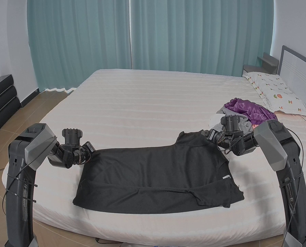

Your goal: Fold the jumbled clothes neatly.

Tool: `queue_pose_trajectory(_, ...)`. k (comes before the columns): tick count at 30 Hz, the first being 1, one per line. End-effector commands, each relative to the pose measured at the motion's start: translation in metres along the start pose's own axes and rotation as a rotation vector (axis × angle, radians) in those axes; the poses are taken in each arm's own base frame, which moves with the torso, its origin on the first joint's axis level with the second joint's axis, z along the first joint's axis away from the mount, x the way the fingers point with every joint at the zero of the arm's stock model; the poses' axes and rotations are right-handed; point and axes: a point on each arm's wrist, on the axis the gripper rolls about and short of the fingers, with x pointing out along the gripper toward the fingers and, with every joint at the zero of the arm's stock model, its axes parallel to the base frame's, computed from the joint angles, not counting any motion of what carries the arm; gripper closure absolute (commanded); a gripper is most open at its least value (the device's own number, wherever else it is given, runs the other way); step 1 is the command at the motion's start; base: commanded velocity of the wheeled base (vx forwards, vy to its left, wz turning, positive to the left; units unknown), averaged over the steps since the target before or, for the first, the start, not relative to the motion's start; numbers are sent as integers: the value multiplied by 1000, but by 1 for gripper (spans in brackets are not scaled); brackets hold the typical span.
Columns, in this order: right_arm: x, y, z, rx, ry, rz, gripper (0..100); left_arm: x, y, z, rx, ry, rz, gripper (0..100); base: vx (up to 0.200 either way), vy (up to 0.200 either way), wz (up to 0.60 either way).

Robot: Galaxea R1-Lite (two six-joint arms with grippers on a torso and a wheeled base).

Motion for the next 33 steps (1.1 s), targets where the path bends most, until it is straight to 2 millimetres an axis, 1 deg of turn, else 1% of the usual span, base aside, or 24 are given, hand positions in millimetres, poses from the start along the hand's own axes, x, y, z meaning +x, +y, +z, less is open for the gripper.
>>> queue_pose_trajectory(1, 20, -8, -12, -1, 11, -27, 0, -1, -1, 1, 0, -1, -2, 100, 0, 0, 0)
queue_pose_trajectory(6, 28, -7, -12, -1, -8, -37, 0, -1, -1, 1, 0, -1, -2, 100, 0, 0, 0)
queue_pose_trajectory(11, 28, -8, -10, -1, -9, -40, 0, -1, -1, 1, 1, -1, -2, 100, 0, 0, 0)
queue_pose_trajectory(12, 28, -8, -10, -1, -8, -40, 100, -1, -1, 1, 1, -1, -2, 100, 0, 0, 0)
queue_pose_trajectory(20, 28, -10, -12, 3, 9, -52, 100, -1, -1, 1, 0, -1, -2, 100, 0, 0, 0)
queue_pose_trajectory(28, 23, -11, -3, 31, -2, -57, 100, -2, -4, 3, 4, -11, -9, 100, 0, 0, 0)
queue_pose_trajectory(30, 13, -8, 8, 79, -12, -57, 100, -12, -12, 13, 4, -36, -23, 100, 0, 0, 0)
queue_pose_trajectory(33, 5, -6, 12, 108, -8, -57, 100, -17, -14, 15, 3, -38, -25, 100, 0, 0, 0)
